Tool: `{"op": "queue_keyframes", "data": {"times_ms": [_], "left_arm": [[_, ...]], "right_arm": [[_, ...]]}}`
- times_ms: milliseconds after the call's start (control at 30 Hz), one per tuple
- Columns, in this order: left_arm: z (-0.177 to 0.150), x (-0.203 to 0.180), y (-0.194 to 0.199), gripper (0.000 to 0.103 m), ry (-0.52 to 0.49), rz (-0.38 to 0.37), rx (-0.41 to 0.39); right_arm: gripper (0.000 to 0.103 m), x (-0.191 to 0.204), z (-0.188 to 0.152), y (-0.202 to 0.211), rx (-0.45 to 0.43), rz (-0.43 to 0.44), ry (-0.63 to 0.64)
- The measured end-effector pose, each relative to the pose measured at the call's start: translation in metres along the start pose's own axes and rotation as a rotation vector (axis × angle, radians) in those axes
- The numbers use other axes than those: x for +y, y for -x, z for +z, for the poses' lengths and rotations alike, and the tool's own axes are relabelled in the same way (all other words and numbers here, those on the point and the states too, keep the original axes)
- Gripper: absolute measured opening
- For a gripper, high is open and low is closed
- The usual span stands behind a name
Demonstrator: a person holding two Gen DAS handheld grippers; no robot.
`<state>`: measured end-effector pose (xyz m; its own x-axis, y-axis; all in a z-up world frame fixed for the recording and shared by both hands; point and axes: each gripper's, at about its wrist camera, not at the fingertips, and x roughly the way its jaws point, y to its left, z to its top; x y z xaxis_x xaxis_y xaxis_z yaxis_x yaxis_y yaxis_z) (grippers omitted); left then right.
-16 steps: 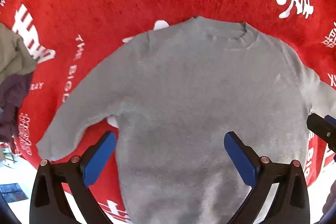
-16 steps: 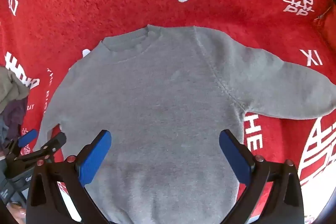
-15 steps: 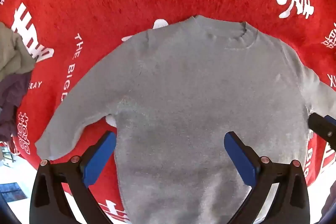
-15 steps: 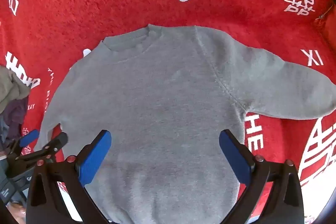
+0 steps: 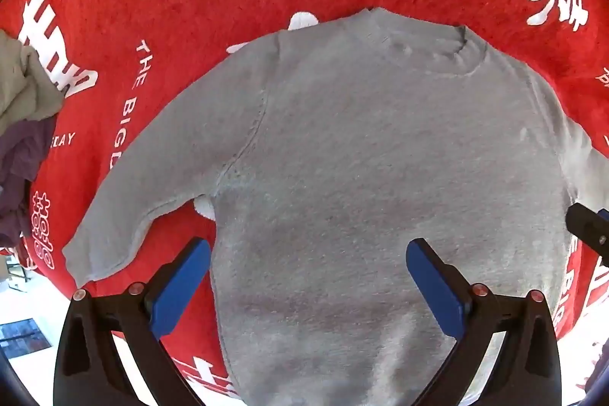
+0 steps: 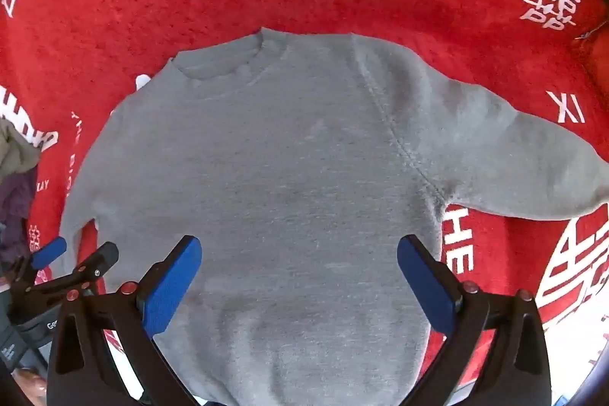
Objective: Fold small clothes
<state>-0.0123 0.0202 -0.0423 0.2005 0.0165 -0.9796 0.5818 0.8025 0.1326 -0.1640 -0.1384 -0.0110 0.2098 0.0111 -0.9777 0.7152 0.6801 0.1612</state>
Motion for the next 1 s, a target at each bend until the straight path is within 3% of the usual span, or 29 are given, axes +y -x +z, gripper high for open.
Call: {"op": "queue_keyframes", "data": {"times_ms": [1000], "left_arm": [[0.009, 0.011, 0.003, 0.103, 0.038, 0.001, 0.074]], "right_arm": [[0.103, -0.002, -0.013, -0.002, 0.013, -0.023, 0.030]]}}
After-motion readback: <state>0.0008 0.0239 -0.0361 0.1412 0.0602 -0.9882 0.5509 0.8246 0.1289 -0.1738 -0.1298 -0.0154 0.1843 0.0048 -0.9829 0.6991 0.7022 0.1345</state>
